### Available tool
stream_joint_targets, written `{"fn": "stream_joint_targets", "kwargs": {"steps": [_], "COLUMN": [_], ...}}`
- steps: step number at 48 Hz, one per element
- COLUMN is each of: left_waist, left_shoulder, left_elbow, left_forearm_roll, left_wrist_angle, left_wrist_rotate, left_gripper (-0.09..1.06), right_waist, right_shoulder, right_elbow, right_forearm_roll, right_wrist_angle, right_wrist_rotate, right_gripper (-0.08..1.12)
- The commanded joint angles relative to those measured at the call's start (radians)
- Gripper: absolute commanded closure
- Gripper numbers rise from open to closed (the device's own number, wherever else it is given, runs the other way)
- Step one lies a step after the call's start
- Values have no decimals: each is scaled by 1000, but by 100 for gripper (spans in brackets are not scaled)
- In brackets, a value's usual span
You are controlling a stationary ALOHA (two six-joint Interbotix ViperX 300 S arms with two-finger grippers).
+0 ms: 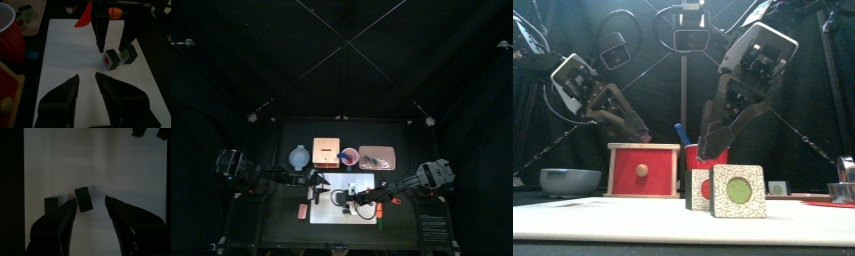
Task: Place sushi on board then cut the sushi with the knife then place the pieces on the plate
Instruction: Place the 4 sushi pieces on the plate
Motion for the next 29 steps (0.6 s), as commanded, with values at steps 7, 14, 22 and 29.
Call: {"fn": "stream_joint_targets", "kwargs": {"steps": [7,14,22,29], "left_waist": [0,0,0,0], "left_shoulder": [-3,-3,-3,-3], "left_elbow": [-14,-15,-14,-14], "left_forearm_roll": [0,-5,-5,-5], "left_wrist_angle": [8,18,18,18], "left_wrist_rotate": [0,2,0,0], "left_gripper": [23,23,23,23], "right_waist": [3,6,2,2], "right_shoulder": [15,32,51,58], "right_elbow": [-38,-46,-44,-41], "right_forearm_roll": [3,3,3,0], "right_wrist_angle": [-14,-23,-28,-46], "right_wrist_rotate": [-2,-2,-5,-6], "right_gripper": [21,21,21,27]}}
